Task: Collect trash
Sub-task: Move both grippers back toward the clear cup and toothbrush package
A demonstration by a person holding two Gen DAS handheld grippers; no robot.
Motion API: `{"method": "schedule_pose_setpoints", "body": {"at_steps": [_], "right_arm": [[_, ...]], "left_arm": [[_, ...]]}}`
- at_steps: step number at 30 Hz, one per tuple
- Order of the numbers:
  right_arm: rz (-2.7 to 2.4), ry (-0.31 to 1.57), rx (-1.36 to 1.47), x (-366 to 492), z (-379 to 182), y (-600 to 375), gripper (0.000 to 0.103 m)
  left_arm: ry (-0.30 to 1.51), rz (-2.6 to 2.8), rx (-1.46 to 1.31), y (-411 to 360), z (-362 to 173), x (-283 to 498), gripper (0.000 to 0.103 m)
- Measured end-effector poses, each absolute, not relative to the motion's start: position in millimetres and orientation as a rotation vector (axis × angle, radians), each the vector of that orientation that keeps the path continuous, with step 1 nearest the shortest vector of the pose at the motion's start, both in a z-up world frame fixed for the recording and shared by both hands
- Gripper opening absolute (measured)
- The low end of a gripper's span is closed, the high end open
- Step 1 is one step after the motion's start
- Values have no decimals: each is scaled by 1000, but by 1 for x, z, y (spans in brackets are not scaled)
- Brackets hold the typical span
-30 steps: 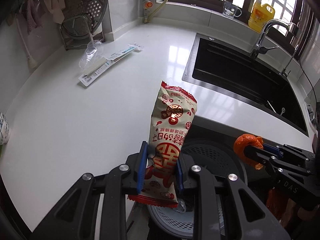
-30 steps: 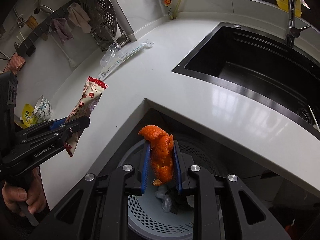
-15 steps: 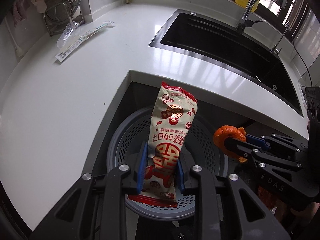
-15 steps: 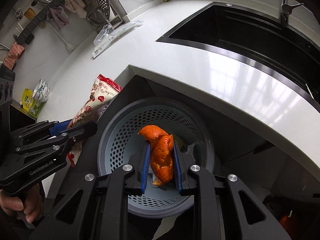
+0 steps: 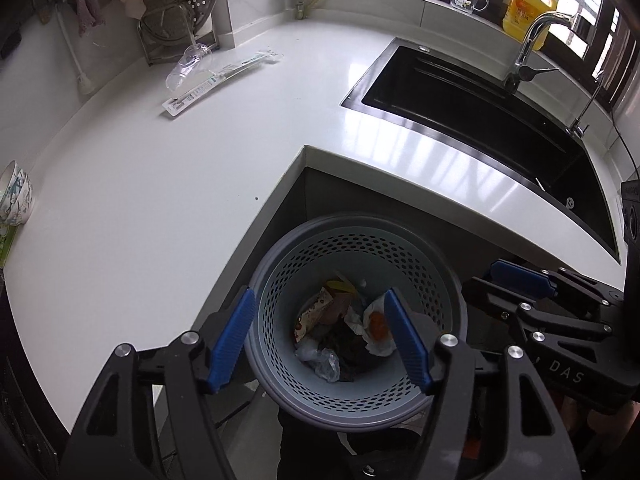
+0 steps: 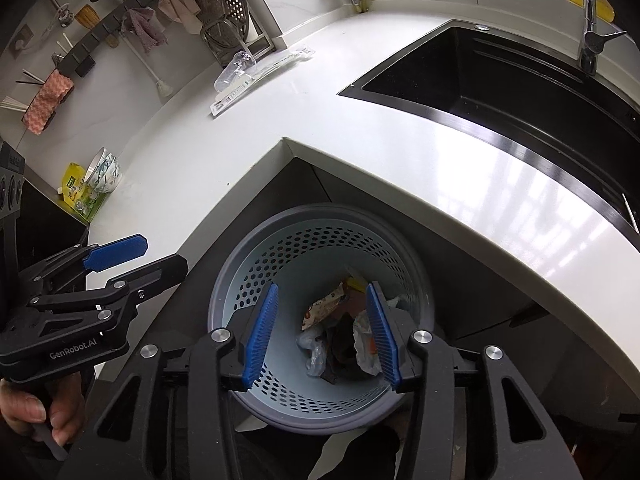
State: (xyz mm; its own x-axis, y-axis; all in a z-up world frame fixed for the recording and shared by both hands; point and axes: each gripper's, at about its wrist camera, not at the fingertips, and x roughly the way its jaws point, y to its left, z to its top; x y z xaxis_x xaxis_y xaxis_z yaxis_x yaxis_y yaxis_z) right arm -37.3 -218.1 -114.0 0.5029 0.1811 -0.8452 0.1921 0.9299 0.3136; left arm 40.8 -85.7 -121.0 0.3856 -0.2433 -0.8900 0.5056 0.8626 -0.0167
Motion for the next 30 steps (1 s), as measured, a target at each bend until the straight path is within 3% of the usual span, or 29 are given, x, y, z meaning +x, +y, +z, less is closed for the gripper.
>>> {"method": "schedule_pose_setpoints", "body": {"at_steps": [30], "right_arm": [[22, 1065, 397, -19, -101, -226, 50]], "left_arm": [[1043, -400, 212, -67, -105, 46, 79]]}}
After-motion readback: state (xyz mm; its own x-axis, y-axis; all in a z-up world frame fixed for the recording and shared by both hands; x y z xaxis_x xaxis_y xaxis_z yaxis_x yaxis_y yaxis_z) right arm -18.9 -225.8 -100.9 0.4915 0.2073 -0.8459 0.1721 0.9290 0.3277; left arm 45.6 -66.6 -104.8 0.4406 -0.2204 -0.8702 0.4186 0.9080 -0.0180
